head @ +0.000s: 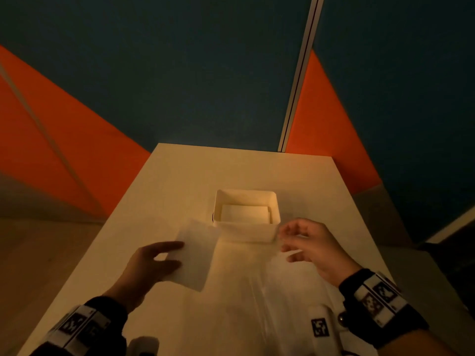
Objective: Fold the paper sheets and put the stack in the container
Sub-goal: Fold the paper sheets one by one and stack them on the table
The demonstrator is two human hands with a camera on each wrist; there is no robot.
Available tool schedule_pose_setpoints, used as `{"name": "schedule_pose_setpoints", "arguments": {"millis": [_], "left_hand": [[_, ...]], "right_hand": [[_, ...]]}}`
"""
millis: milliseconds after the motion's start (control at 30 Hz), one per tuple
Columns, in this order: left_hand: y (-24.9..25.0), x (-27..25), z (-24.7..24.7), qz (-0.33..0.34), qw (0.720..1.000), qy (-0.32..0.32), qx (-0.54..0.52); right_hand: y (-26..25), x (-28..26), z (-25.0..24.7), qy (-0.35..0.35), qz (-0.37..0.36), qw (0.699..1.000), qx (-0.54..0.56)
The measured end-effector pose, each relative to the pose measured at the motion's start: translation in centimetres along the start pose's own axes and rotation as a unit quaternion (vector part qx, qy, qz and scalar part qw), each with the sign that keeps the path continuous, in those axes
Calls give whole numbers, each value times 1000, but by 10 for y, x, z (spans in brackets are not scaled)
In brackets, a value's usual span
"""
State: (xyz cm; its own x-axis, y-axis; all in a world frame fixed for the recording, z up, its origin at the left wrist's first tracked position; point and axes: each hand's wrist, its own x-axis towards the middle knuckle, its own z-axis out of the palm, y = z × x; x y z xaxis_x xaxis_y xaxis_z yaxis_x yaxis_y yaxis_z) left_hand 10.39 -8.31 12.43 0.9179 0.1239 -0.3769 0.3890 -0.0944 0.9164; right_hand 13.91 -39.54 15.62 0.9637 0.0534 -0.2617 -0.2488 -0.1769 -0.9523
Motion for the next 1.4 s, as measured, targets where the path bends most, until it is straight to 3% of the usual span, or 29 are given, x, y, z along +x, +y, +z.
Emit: {"name": "schedule_pose_setpoints", "arguments": {"millis": [200,400,600,733,933,1133,1400], "left_hand": [[-60,21,-25,-79,983,115,119],[-77,27,-33,-66,955,111,267],[-81,29,-33,-45,947,110,298],[-85,29,-28,-36,945,101,308],[-92,32,-24,-26,920,84,382],[-83,31,-24,-20,851,88,517],[-58,31,3,83,866,82,485]], "right_hand": [[28,3,-25,90,48,995,-17],[47,7,-44,143,70,987,-27],[66,12,-56,180,94,976,-84],[81,13,-63,212,113,953,-183],[83,6,-69,178,205,920,-283],[93,4,-76,121,263,907,-306],[90,5,-80,120,195,929,-291]]}}
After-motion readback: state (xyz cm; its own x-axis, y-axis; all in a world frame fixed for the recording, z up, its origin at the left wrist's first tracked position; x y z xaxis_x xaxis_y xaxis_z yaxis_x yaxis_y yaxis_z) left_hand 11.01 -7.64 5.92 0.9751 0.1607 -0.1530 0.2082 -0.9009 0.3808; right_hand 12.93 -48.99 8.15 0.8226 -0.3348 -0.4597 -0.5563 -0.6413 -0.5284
